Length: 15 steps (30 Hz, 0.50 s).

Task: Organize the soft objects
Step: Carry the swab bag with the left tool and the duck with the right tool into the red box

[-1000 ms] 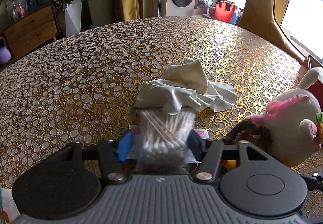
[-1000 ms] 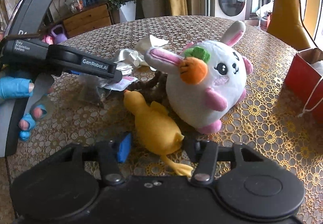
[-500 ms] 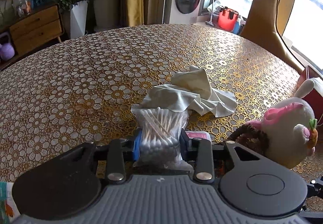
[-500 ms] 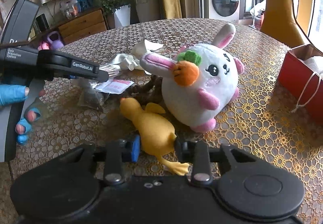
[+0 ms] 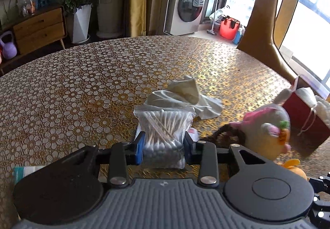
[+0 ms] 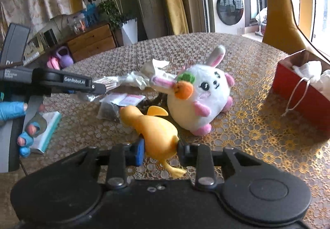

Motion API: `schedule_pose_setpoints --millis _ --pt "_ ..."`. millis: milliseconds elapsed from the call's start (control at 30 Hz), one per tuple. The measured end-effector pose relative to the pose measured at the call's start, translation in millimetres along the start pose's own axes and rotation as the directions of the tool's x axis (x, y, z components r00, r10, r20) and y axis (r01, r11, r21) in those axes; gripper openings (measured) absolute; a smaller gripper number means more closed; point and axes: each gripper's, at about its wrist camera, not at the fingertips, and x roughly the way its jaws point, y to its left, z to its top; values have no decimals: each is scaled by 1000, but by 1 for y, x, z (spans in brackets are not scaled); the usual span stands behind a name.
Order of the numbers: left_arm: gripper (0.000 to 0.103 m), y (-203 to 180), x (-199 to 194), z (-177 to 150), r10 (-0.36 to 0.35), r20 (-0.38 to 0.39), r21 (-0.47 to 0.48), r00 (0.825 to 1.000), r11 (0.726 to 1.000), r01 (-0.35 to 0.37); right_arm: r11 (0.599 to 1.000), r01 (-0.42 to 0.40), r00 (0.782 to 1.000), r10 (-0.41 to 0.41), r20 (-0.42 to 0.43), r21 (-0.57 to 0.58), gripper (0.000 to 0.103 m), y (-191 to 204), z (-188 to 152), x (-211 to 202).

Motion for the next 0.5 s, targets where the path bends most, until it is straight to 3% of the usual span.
schedule_pose_setpoints --millis 500 --pt "36 -58 -69 2 -107 31 15 994 994 107 998 -5 994 -2 109 64 30 -36 12 -80"
